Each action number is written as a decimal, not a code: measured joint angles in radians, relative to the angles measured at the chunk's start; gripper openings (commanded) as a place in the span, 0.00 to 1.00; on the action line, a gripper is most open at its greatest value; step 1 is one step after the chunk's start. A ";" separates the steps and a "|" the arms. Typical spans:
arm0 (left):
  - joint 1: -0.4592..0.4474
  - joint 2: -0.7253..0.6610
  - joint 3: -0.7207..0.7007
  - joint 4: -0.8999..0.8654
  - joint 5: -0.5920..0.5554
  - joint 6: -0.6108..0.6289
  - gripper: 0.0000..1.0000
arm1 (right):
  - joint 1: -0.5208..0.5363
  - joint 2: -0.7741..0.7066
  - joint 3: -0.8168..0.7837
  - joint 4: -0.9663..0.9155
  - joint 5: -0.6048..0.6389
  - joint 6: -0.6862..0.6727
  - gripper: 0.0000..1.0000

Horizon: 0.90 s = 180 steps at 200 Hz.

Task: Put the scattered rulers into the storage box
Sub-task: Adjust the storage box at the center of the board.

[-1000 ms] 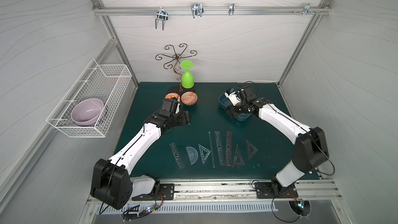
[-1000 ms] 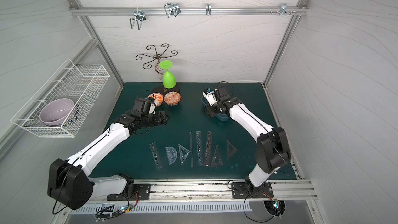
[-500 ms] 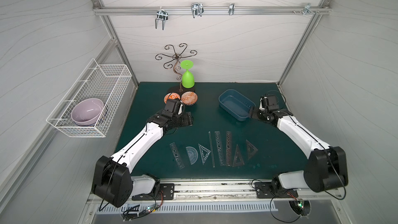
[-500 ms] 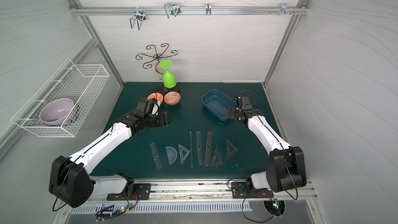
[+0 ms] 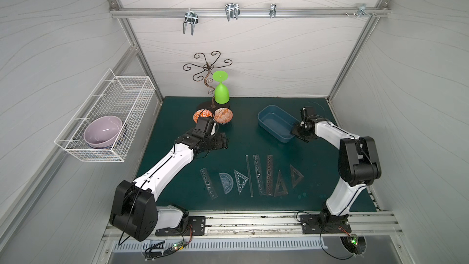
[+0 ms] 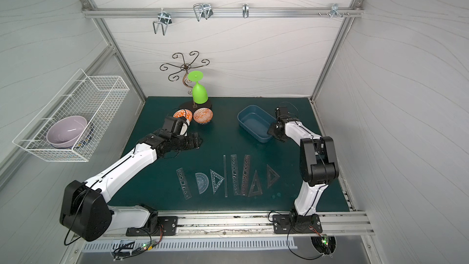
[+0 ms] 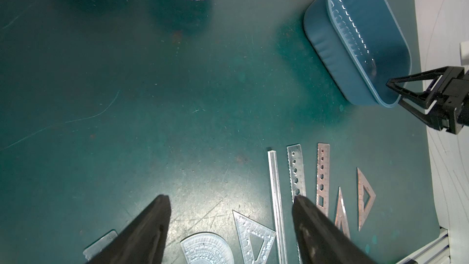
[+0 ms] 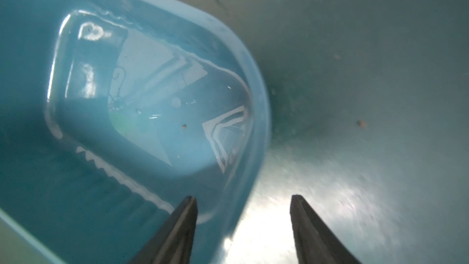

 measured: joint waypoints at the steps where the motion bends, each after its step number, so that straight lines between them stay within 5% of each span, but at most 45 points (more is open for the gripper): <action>1: 0.000 0.000 0.000 0.000 0.000 0.000 0.80 | 0.000 0.001 0.001 0.000 0.000 -0.002 0.57; 180: 0.000 0.019 0.000 -0.001 0.000 0.001 0.80 | 0.000 0.127 0.171 0.055 -0.196 -0.350 0.28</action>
